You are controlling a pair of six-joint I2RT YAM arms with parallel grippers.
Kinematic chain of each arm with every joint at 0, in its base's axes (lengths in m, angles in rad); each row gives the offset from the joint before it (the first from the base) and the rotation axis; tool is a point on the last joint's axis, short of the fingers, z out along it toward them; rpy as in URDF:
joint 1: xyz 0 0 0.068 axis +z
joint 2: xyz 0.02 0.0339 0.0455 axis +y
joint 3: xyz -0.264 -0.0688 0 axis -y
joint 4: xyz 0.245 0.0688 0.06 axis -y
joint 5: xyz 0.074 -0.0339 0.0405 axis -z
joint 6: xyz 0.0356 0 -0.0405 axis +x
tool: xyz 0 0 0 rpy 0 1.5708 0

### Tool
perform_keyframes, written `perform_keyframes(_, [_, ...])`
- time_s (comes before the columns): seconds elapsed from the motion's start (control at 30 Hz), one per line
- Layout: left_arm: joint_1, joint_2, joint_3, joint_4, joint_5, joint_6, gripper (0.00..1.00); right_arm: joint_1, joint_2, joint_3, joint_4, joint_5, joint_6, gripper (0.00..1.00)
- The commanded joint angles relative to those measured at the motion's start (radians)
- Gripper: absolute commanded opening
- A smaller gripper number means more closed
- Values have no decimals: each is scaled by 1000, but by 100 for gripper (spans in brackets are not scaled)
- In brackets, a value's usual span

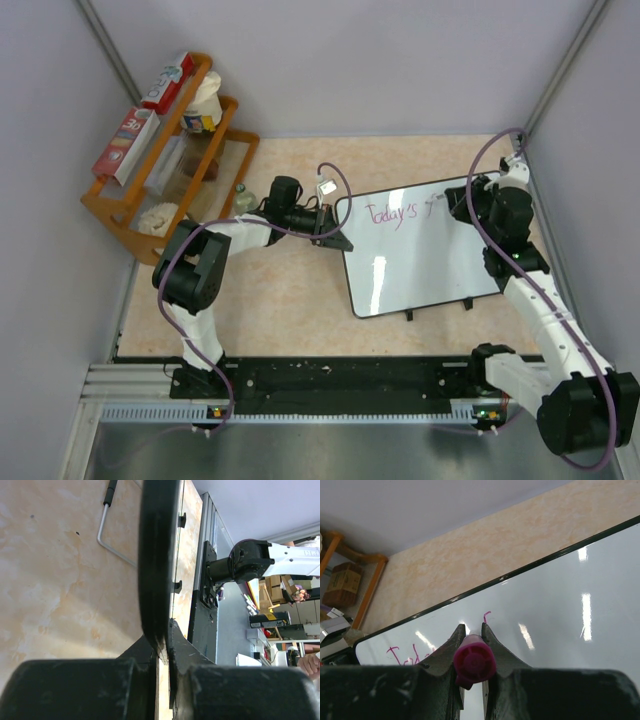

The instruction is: Write a sentence on the whiteboard

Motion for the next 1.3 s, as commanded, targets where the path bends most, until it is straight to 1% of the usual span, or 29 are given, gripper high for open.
perform_keyframes(0.0, [-23,-16,-35,-74,9,108,0,-10,-4,20,36,27,-26,0])
perform_keyframes(0.13, [-23,-14,-35,-74,9,108,0,-10,0,16,18,27,-35,0])
perform_keyframes(0.17, [-23,-14,-35,-74,9,108,0,-10,0,13,15,52,-35,0])
perform_keyframes(0.63, [-23,-17,-36,-72,8,108,0,-10,0,23,-11,133,-58,0])
perform_keyframes(0.77, [-23,-17,-35,-72,8,108,0,-10,-6,31,-10,121,-58,0])
perform_keyframes(1.0, [-23,-19,-35,-74,9,108,0,-12,-67,17,4,101,-43,0])
perform_keyframes(1.27, [-23,-21,-38,-74,9,110,0,-12,-10,31,13,102,-38,0])
